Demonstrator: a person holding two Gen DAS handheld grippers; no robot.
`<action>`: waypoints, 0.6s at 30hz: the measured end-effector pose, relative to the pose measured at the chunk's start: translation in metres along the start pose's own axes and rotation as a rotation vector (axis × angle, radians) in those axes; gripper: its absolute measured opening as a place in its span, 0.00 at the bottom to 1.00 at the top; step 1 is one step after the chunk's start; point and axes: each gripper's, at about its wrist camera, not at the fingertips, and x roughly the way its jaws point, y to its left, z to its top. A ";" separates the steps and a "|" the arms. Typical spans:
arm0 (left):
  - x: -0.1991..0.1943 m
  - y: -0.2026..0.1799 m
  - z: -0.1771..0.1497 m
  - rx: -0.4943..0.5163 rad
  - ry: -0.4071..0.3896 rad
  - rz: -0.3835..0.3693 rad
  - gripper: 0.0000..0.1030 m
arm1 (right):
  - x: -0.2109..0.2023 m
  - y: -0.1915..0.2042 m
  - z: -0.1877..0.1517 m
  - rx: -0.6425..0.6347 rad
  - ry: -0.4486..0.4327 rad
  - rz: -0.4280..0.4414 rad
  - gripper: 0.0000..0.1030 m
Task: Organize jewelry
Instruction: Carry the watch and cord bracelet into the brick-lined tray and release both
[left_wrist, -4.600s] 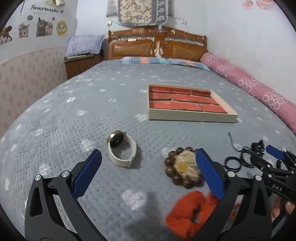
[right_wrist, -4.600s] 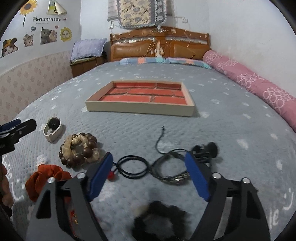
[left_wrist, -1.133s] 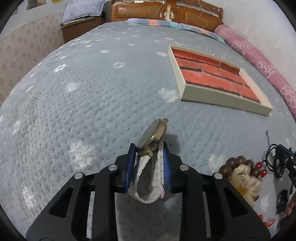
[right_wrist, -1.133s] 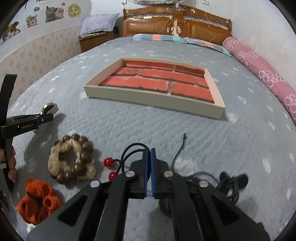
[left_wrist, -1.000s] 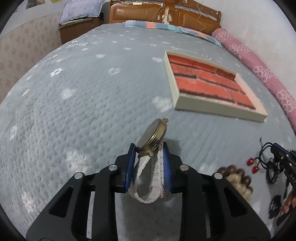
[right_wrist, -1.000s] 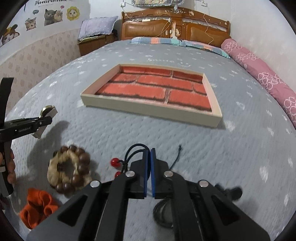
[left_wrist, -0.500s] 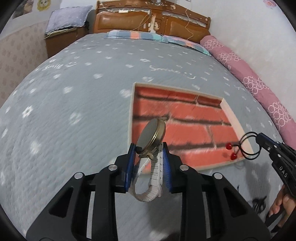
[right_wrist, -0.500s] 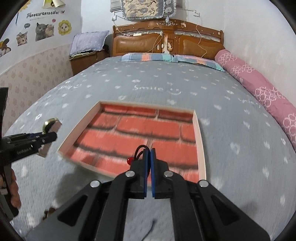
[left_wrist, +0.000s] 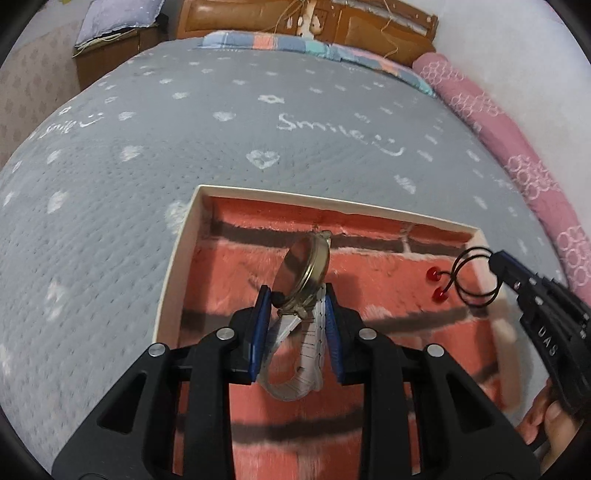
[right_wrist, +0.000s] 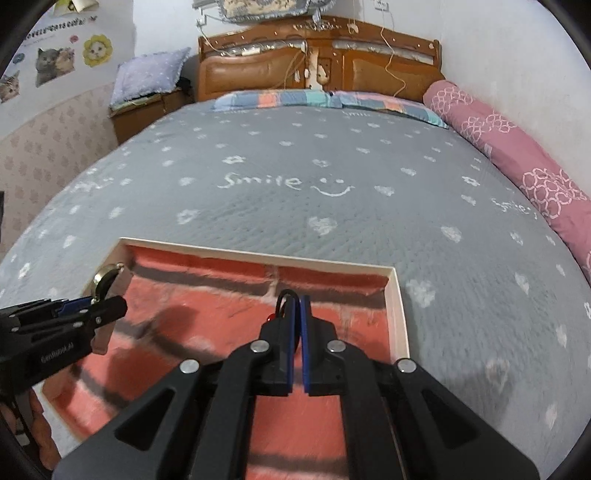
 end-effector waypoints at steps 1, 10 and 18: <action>0.008 0.000 0.004 -0.002 0.016 0.005 0.26 | 0.005 -0.001 0.002 0.000 0.008 -0.005 0.03; 0.042 0.018 0.023 -0.058 0.096 0.006 0.26 | 0.050 -0.008 0.005 -0.074 0.152 -0.077 0.03; 0.050 0.014 0.028 -0.011 0.099 0.035 0.34 | 0.071 -0.021 -0.003 -0.011 0.245 -0.044 0.03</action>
